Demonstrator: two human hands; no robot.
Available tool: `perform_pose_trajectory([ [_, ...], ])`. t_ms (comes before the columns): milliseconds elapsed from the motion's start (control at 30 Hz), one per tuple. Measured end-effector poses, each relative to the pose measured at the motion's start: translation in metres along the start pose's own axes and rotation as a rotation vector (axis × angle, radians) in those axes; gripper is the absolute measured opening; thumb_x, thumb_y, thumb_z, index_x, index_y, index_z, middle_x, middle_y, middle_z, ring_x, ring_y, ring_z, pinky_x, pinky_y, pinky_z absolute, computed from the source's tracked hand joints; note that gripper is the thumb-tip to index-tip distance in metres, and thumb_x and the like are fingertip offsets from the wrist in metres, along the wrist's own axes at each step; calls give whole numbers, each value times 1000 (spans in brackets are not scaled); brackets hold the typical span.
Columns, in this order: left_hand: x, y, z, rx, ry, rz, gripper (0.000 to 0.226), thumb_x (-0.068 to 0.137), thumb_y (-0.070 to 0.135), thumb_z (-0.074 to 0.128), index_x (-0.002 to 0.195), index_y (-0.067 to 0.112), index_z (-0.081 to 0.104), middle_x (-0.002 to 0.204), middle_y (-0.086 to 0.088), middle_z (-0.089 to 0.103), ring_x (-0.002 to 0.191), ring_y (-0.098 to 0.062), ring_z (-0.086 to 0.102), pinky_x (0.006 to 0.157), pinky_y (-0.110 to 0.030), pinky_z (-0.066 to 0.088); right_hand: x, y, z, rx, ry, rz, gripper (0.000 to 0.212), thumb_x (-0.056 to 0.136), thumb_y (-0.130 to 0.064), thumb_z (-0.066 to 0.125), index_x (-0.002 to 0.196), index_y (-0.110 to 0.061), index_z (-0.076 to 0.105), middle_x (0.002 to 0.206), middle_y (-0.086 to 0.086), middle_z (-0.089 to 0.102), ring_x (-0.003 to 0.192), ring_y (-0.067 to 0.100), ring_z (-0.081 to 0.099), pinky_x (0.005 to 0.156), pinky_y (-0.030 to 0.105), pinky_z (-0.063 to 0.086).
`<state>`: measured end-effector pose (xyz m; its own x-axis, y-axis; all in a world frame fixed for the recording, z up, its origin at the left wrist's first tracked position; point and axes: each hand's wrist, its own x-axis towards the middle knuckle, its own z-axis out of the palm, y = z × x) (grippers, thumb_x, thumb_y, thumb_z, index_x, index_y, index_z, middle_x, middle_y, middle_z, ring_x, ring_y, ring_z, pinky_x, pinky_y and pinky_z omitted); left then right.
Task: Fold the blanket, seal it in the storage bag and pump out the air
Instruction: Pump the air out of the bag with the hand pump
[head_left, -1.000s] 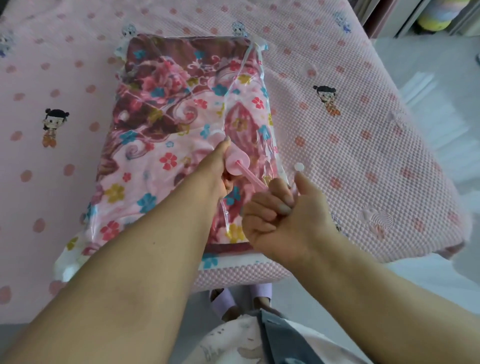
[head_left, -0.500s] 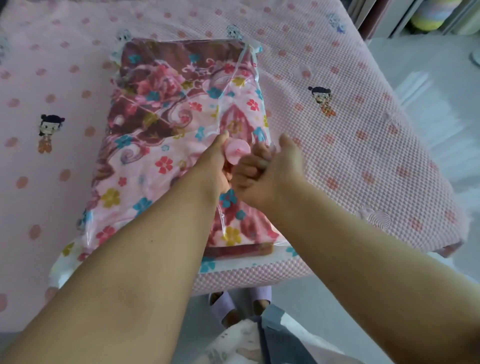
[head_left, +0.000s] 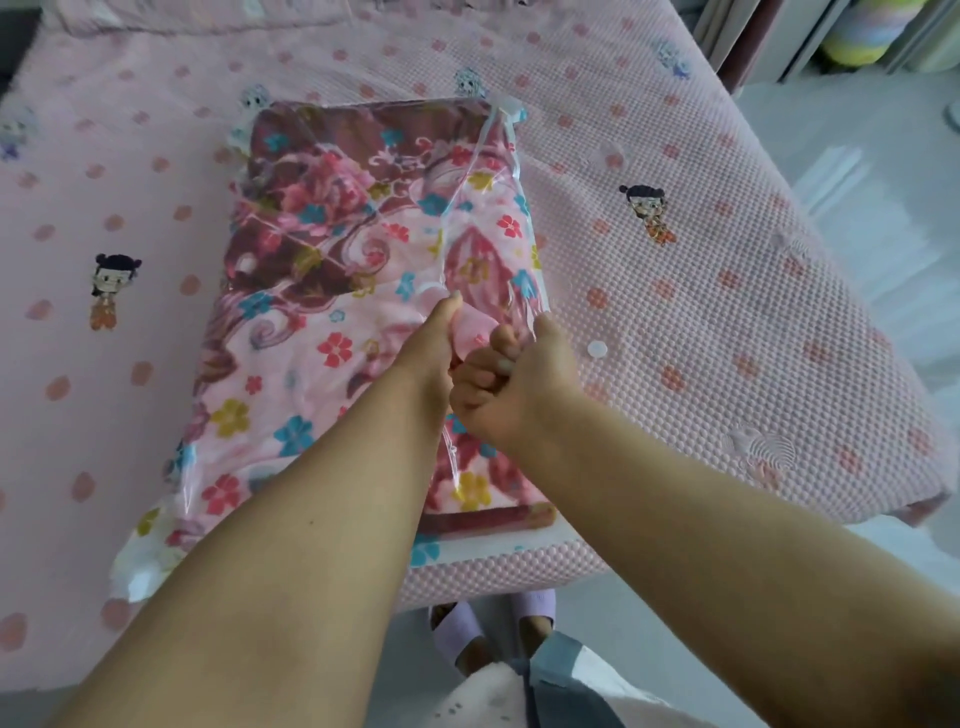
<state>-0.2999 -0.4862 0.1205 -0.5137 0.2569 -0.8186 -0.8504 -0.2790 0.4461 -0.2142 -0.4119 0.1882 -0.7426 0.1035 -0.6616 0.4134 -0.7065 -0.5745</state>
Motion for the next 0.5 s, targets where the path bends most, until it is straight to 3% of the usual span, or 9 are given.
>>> perform_pose_trajectory([
  [67, 2, 1, -4, 100, 129, 47, 44, 82, 63, 57, 80, 19, 60, 53, 5, 52, 31, -5, 43, 38, -13, 28, -28, 2, -1, 134, -40, 153, 60, 93, -59, 31, 49, -19, 26, 47, -5, 18, 44, 10, 17, 46, 20, 10],
  [133, 5, 2, -6, 126, 186, 81, 37, 82, 60, 59, 83, 23, 56, 54, 7, 51, 29, -4, 41, 36, -11, 25, -45, 4, -7, 158, 17, 185, 62, 92, -61, 33, 47, -18, 25, 45, -5, 18, 44, 10, 18, 46, 20, 9],
  [200, 3, 3, -2, 98, 160, 68, 40, 82, 60, 59, 83, 20, 58, 50, 6, 54, 30, -6, 47, 38, -13, 32, -28, -1, -3, 190, 36, 184, 63, 91, -62, 32, 46, -19, 27, 45, -5, 19, 43, 10, 18, 48, 19, 9],
  [233, -1, 4, 0, 73, 110, 40, 43, 83, 61, 57, 80, 17, 58, 47, 5, 53, 30, -6, 48, 37, -13, 34, -11, -2, 5, 192, 63, 183, 63, 92, -62, 31, 47, -19, 27, 45, -5, 19, 42, 10, 18, 47, 18, 9],
  [300, -9, 4, 5, 4, -24, -12, 57, 90, 61, 45, 60, 14, 55, 37, 6, 44, 24, -4, 38, 29, -9, 25, 14, -4, 20, 111, 101, 163, 62, 93, -62, 30, 48, -20, 27, 45, -4, 19, 40, 11, 17, 44, 17, 11],
  [367, -11, 3, 5, 36, -25, -11, 63, 90, 62, 41, 51, 15, 53, 36, 6, 42, 25, -4, 34, 29, -10, 18, 10, -2, 7, -5, 29, 16, 60, 94, -60, 31, 50, -20, 27, 46, -4, 19, 41, 11, 17, 43, 18, 12],
  [433, -6, 2, 1, 104, 104, 40, 48, 87, 60, 52, 74, 15, 60, 46, 4, 51, 30, -5, 43, 32, -8, 28, -20, 3, -1, 105, -60, 64, 58, 94, -56, 32, 50, -20, 27, 47, -5, 19, 42, 10, 18, 43, 19, 11],
  [500, -1, 2, -5, 102, 196, 85, 37, 84, 58, 58, 87, 22, 58, 50, 7, 51, 30, -4, 42, 34, -9, 25, -47, 4, -1, 170, 0, 204, 59, 93, -56, 34, 49, -19, 26, 45, -5, 19, 40, 10, 20, 43, 19, 11],
])
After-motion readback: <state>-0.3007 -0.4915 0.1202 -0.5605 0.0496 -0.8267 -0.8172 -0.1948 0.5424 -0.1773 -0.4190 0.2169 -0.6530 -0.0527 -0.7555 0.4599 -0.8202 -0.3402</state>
